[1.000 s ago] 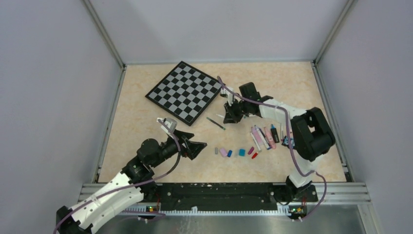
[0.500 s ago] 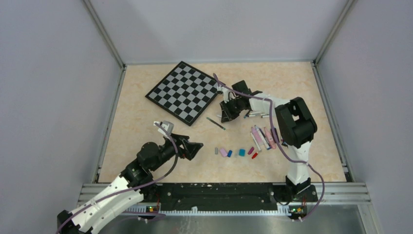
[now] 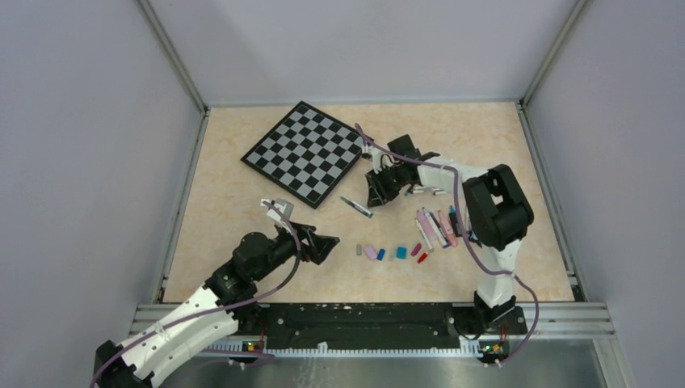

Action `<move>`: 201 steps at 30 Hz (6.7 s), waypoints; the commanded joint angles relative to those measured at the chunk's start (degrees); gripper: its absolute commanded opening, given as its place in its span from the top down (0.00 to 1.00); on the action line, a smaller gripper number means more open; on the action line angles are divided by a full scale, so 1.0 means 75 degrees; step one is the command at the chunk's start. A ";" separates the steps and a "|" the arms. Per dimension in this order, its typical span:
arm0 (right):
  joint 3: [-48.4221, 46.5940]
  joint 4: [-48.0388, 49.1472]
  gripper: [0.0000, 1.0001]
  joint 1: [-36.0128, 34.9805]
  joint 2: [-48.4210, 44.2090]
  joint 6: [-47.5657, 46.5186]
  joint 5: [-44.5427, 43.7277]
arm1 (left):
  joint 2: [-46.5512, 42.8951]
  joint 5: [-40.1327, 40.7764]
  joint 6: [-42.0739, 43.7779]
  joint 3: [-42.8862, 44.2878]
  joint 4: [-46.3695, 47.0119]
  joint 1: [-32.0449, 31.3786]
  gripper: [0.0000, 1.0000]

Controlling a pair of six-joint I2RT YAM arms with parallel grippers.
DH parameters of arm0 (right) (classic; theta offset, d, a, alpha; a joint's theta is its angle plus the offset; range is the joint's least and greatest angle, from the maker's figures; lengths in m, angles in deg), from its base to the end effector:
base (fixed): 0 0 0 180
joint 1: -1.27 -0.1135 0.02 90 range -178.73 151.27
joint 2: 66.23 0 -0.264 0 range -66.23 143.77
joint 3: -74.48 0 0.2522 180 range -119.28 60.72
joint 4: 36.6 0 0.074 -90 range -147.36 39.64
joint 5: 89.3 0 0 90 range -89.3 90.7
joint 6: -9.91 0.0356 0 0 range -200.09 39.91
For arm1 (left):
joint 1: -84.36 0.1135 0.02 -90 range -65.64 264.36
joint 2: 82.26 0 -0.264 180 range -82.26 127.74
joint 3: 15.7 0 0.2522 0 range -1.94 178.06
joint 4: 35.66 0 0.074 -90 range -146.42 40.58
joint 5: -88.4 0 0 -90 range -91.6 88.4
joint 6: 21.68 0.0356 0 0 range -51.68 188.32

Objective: Open the pen caps
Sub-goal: Place the pen at the center of the board, then pick up the pen from the center of the board, then open the pen cap from the pen.

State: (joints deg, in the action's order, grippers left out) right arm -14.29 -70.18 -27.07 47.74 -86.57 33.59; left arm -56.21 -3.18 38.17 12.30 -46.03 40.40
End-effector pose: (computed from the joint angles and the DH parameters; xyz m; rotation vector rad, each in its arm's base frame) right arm 0.3511 0.2113 0.1585 -0.9749 2.3979 0.8843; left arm 0.1025 -0.1002 0.2220 0.2402 1.8031 -0.9658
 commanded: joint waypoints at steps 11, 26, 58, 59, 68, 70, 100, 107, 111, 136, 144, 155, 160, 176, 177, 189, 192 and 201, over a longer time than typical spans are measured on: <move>0.1547 -0.0272 0.60 0.2159 -0.3202 -0.2179 0.2156 | 0.0618 -0.0211 -0.0546 -0.0283 0.1204 0.0022 0.01; 0.2303 0.2415 0.54 0.2914 -0.2578 0.2264 -0.1998 | 0.1494 -0.0032 -0.1110 -0.0260 0.1219 0.0035 0.01; 0.0580 0.1337 0.75 0.0671 -0.0200 0.2224 -0.4594 | 0.1314 0.0573 -0.1335 -0.0417 0.0782 0.0050 0.01; 0.0570 0.1330 0.77 0.0574 -0.0188 0.2149 -0.4529 | 0.1308 0.0583 -0.1329 -0.0421 0.0753 0.0044 0.01; 0.0500 0.1112 0.82 -0.0063 -0.0041 0.1698 -0.3806 | 0.1084 0.0737 -0.1344 -0.0440 0.0515 0.0041 0.01; 0.0454 0.1005 0.77 -0.0089 -0.0030 0.1605 -0.3736 | 0.1074 0.0760 -0.1347 -0.0456 0.0480 0.0049 0.01; 0.0870 -0.0416 0.74 -0.0101 -0.0578 0.0222 -0.3040 | 0.2030 0.1027 -0.1956 0.0076 -0.0171 0.0049 0.01; 0.1028 -0.0231 0.94 -0.0101 -0.0542 0.0140 -0.3115 | 0.1988 0.0839 -0.2070 -0.0008 0.0243 0.0050 0.01; 0.0995 -0.0144 1.00 -0.0084 -0.0608 0.0115 -0.3020 | 0.1860 0.0552 -0.2203 -0.0226 0.0678 0.0047 0.01; 0.1508 -0.0238 1.00 0.1112 -0.2449 -0.0496 0.5248 | 0.4689 0.1052 -0.3512 -0.0060 0.7345 0.0055 0.01; 0.1380 -0.0551 1.00 0.0683 -0.2466 -0.0740 0.4865 | 0.5899 0.1773 -0.4451 0.0406 0.7392 0.0049 0.03; 0.1304 -0.0732 1.00 0.0363 -0.2451 -0.0983 0.4274 | 0.6639 0.1556 -0.4895 0.0849 0.7103 0.0038 0.46; 0.1305 -0.0751 1.00 0.0311 -0.2436 -0.1055 0.4035 | 0.6929 0.1217 -0.5097 0.0878 0.7163 0.0025 0.56; 0.1317 -0.0943 0.66 0.0252 -0.2340 -0.1288 0.3954 | 0.7539 0.0809 -0.5171 0.0779 0.8181 0.0013 1.00; 0.1321 -0.0935 0.63 0.0229 -0.2328 -0.1273 0.3937 | 0.7552 0.0774 -0.5149 0.0778 0.8249 0.0014 1.00; 0.1160 -0.1130 1.00 0.0099 -0.2200 -0.1209 0.3930 | 0.7668 0.0591 -0.4067 0.0599 1.0255 0.0782 1.00; 0.1090 -0.1295 1.00 0.0099 -0.2118 -0.1324 0.3856 | 0.7018 0.0141 -0.3924 0.0964 0.9154 0.2063 1.00; 0.1153 -0.1036 1.00 -0.0042 -0.1977 -0.1163 0.3552 | 0.6119 -0.0355 -0.3998 0.1684 0.7781 0.3263 1.00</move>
State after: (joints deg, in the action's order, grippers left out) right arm -4.97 -80.14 -26.37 33.23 -95.49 61.34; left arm -8.52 -2.27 7.00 24.15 13.73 64.64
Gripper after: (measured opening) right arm 0.050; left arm 0.057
